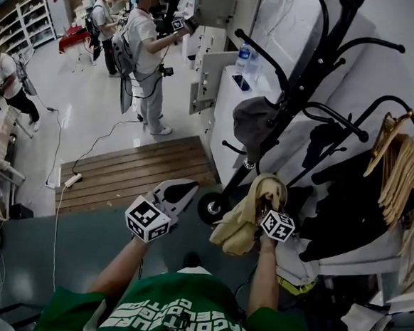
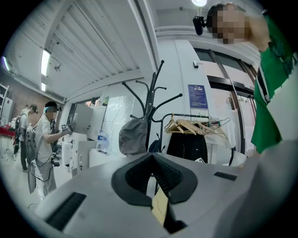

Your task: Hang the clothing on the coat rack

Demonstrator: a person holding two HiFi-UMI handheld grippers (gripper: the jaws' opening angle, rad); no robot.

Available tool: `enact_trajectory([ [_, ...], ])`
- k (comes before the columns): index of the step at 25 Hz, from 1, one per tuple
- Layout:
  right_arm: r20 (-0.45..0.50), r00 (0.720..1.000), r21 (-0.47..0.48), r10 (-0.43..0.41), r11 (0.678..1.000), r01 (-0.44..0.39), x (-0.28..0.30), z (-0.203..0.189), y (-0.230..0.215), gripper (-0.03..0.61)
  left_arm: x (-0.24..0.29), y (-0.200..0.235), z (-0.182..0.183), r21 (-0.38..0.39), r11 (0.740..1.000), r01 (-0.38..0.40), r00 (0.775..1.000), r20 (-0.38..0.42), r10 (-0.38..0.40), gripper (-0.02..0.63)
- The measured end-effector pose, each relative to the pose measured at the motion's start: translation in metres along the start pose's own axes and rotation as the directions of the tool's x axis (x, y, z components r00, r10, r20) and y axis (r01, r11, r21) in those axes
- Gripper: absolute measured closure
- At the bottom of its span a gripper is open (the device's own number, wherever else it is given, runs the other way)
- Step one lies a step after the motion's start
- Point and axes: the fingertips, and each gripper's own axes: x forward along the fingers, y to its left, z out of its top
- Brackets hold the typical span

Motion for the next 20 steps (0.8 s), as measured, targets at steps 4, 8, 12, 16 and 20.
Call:
enact_trajectory([
  [4,-0.035,0.999,0.017,0.005,1.0,-0.004,0.022,-0.016,-0.007,0.531,0.007,0.001,-0.005,-0.002,1.0,-0.007,1.0,-0.007,0.007,0.611],
  [8,-0.063,0.998,0.035,0.008,0.999,-0.006,0.037,-0.027,-0.013,0.531,0.013,0.004,-0.009,-0.006,1.0,-0.016,1.0,-0.013,0.016,0.611],
  [12,-0.083,0.996,0.047,0.015,0.999,-0.011,0.049,-0.035,-0.016,0.531,0.018,0.006,-0.014,-0.015,1.0,-0.026,1.0,-0.016,0.026,0.611],
  [16,-0.107,0.994,0.053,0.009,0.999,-0.004,0.061,-0.045,-0.024,0.531,0.022,0.006,-0.018,-0.024,0.999,-0.035,0.999,-0.012,0.035,0.611],
  [20,-0.149,0.989,0.056,0.001,0.998,0.007,0.071,-0.066,-0.033,0.531,0.021,0.006,-0.022,-0.035,0.998,-0.047,0.999,-0.013,0.046,0.611],
])
